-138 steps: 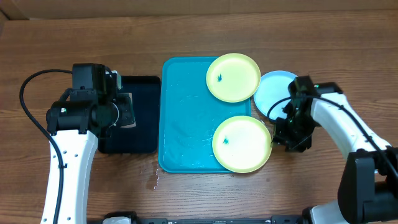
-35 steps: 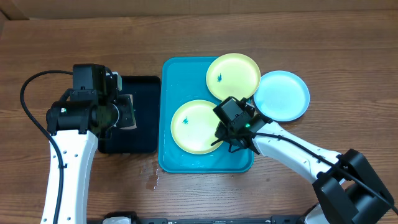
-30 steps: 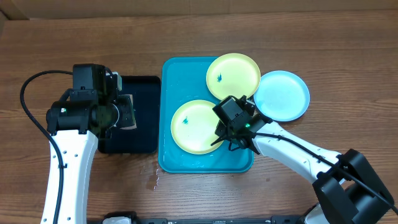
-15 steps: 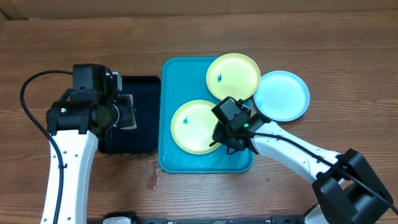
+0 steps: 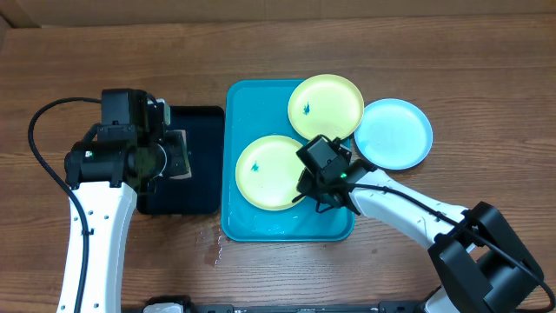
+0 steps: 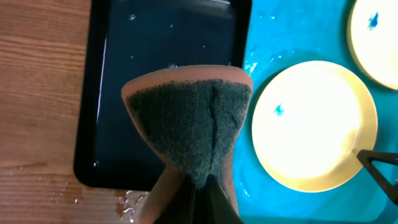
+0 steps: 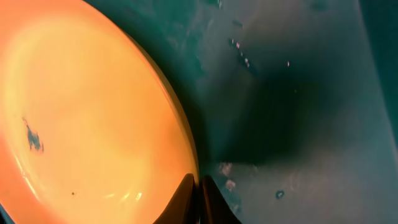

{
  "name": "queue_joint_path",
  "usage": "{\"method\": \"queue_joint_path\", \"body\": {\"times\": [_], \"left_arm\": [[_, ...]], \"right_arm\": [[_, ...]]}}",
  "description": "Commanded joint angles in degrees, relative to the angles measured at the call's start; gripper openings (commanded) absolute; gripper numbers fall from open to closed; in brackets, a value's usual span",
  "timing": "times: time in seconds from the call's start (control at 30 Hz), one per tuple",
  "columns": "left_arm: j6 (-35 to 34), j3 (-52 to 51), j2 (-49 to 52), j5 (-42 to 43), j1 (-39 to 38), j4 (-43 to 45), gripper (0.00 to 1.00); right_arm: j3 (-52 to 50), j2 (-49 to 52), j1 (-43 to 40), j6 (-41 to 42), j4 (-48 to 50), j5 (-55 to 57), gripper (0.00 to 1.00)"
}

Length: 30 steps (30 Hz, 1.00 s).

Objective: Clean dirty plates on tray and stack at the side
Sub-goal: 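Lift the sponge with the left gripper and move it over the yellow plate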

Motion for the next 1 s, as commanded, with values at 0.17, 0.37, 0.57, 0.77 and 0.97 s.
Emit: {"method": "queue_joint_path", "body": {"times": [0.17,0.37,0.57,0.77,0.97], "left_arm": [[0.8,0.0,2.5,1.8,-0.2,1.5,0.04],[-2.4,0.0,9.6,-7.0,0.1,3.1,0.04],[0.3,0.0,18.4,-6.5,0.6,8.1,0.04],[3.9,0.0,26.1,-6.5,0.6,11.3,0.04],[3.9,0.0,31.5,-6.4,0.6,14.9,0.04]], "right_arm": [[-0.1,0.2,-0.5,-3.7,1.0,1.0,0.22],[-0.1,0.2,-0.4,-4.1,0.3,1.0,0.23],[-0.1,0.2,-0.4,-5.4,0.3,1.0,0.22],[-0.1,0.2,-0.4,-5.4,0.8,1.0,0.23],[-0.1,0.2,-0.4,-5.4,0.8,1.0,0.23]]}}
